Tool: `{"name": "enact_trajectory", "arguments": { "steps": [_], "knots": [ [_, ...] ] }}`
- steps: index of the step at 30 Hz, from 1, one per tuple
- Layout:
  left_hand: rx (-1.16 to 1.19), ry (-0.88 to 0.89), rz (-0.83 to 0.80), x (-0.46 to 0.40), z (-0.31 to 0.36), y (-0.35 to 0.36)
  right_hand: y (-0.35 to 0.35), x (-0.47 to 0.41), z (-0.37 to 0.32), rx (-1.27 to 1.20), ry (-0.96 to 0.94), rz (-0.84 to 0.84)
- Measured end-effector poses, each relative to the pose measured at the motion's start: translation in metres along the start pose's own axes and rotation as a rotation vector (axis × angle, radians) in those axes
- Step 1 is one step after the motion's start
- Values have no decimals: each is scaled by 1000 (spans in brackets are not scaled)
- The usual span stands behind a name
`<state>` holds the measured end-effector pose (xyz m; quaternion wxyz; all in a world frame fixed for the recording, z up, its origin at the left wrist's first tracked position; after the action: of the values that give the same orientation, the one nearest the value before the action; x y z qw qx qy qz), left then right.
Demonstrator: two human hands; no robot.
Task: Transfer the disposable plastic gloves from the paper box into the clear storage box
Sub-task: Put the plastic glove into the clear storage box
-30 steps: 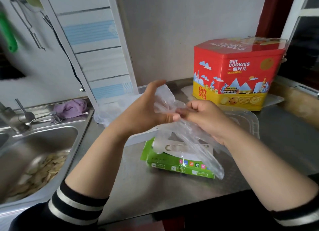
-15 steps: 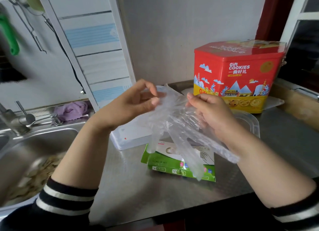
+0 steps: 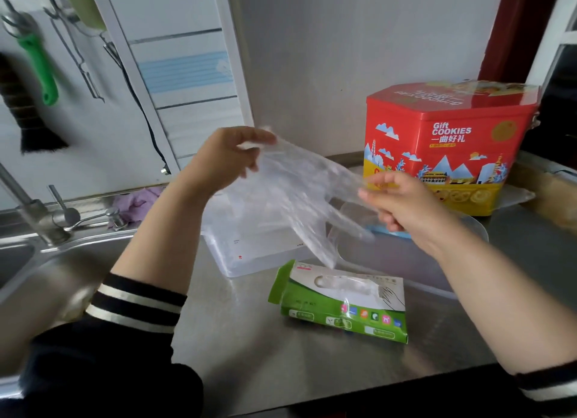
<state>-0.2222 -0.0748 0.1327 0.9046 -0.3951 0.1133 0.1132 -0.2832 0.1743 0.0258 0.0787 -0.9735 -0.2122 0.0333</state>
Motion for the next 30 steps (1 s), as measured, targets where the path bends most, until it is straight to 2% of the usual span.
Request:
{"name": "enact_trajectory", "arguments": {
  "steps": [2,5,10,16,20,22,24,26,28,29,30],
  "knots": [
    [-75,-90,119,-1,-25,-21,-16,-3,4,-73,-8,120],
    [-171,-229,91,-4,-65,-24,-10,-3,11,-48,0,90],
    [-712,-361,-227,-11,-101,5,21,8,2,82,-81,-42],
    [-1029,-465,-527,-6,-112,37,41,19,-12,342,-179,-161],
    [-1108,-531,-576,-3,-115,38,56,24,1,550,-123,-302],
    [-1098,-522,-523,-3,-108,34,63,31,12,693,-53,-411],
    [-1047,-430,-346,-5,-86,25,71,38,24,867,-16,-513],
    [-957,-214,-35,-1,-44,14,78,42,34,933,-10,-576],
    [-756,92,292,23,7,11,82,42,40,914,-24,-572],
    [-614,237,381,40,26,16,81,40,40,905,-38,-553],
    [-482,366,388,56,40,28,81,40,40,899,-48,-533]
  ]
}}
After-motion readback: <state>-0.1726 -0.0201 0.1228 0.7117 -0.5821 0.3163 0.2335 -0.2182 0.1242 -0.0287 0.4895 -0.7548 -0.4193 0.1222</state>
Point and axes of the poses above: each hand's wrist, its own x-axis away from the middle knuckle, its own y-axis out of the palm, z = x × y, the point moved 10 cm from there along -x, towards the middle knuckle, and after that the axes turned 8 degrees about -z, right-handed, at the moved point
